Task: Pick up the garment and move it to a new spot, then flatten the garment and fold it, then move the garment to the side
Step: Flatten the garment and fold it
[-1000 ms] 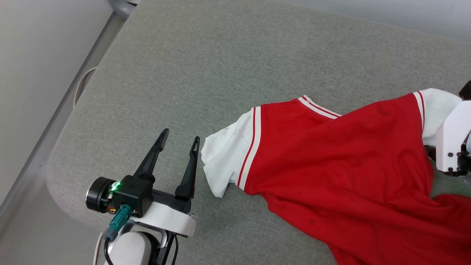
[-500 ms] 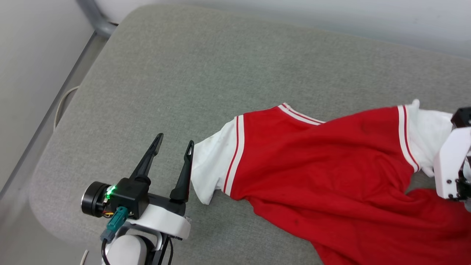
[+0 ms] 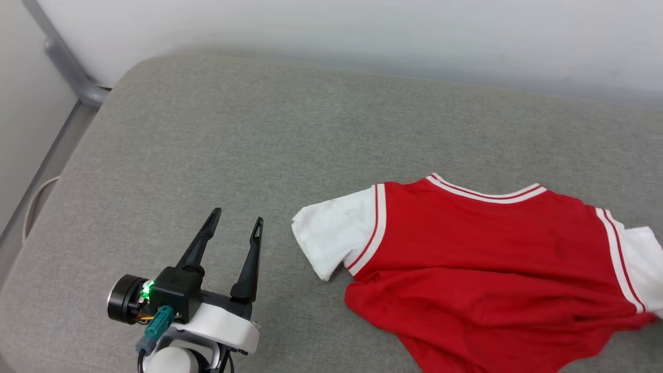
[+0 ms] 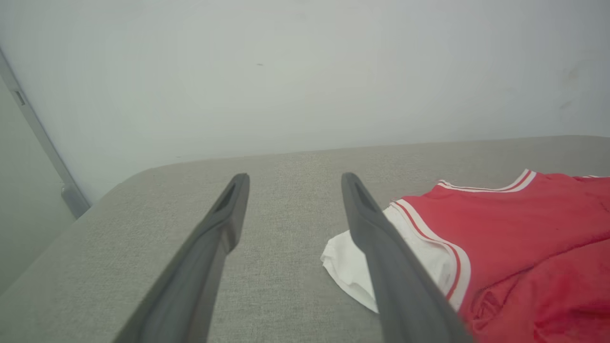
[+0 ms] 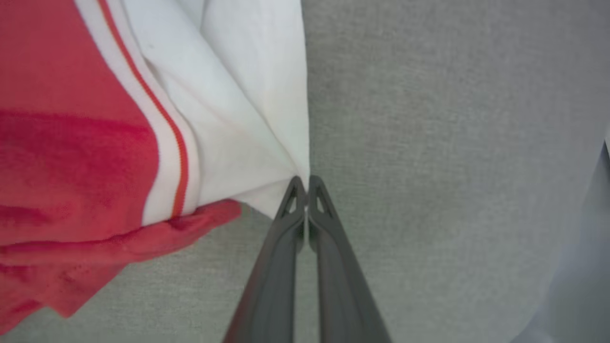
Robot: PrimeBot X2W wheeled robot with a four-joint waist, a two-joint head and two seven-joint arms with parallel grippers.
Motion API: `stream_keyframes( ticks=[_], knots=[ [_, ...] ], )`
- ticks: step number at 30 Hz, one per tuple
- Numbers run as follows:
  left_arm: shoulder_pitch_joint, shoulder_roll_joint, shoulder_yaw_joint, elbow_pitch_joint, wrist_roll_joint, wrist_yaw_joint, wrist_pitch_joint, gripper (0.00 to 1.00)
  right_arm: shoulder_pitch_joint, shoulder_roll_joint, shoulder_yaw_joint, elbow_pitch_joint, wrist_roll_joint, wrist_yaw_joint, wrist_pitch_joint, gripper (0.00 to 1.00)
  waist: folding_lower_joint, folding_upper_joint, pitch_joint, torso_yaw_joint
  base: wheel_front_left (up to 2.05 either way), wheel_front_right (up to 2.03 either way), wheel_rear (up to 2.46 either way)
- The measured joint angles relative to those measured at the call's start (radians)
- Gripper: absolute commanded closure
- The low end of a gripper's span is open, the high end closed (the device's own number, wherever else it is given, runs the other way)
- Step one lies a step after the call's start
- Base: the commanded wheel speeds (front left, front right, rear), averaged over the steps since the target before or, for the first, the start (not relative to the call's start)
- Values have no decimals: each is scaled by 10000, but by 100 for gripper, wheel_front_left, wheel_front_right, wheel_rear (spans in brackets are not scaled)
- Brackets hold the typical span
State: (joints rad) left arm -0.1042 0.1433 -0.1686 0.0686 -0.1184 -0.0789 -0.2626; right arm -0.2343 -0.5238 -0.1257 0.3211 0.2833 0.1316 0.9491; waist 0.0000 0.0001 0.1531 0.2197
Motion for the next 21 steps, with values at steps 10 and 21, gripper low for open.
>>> stream_keyframes(
  ticks=[10, 21],
  knots=[
    [20, 90, 40, 234, -6, -84, -4, 0, 353, 652, -458, 234, -339, 0, -1893, 0, 0, 0, -126, -612, 0, 0, 0],
    [278, 56, 186, 305, -497, -184, -4, 0, 702, 1486, -17, -1356, 351, -2, -6443, 0, 0, 0, -691, -1304, 0, 0, 0]
  ],
)
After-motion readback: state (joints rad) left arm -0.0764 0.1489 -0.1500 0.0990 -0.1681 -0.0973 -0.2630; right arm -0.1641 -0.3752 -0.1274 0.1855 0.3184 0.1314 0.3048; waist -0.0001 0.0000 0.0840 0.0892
